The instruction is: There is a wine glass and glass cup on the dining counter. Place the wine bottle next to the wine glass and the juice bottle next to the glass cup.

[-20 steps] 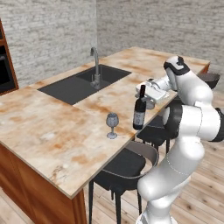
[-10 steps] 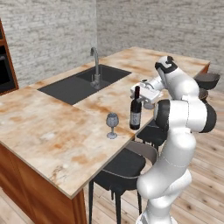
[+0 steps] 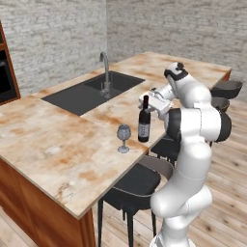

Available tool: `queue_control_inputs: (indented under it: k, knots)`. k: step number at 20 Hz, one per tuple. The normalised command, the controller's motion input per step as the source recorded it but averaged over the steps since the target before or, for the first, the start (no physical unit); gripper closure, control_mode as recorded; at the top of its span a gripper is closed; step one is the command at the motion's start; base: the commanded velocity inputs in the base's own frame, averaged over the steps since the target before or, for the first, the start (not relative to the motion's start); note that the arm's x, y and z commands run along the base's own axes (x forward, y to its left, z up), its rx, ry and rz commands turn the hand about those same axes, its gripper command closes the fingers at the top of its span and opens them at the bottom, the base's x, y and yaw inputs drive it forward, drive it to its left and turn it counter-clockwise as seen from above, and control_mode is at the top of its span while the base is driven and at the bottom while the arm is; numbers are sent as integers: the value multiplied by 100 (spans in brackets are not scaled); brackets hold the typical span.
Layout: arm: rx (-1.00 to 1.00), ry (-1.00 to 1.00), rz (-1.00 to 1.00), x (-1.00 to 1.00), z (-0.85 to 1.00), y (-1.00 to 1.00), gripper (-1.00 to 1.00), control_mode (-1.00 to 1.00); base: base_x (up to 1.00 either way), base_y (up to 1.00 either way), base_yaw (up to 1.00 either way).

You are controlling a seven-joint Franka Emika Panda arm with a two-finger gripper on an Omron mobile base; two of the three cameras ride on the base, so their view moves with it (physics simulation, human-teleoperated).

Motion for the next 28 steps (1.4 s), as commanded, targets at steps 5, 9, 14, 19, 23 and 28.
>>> queue_control_inputs:
  k: [5,9,14,19,23,28]
  knots:
    - [0,-5,0,12,-16,12,100,-100,0,0,0]
    - [0,-5,0,3,-19,12,100,-100,0,0,0]
    - [0,-2,0,1,-20,6,100,-100,0,0,0]
    - [0,-2,0,5,-17,2,100,-100,0,0,0]
    - [0,-2,0,0,-18,0,100,-100,0,0,0]
    - [0,-5,0,2,-16,1,100,-100,0,0,0]
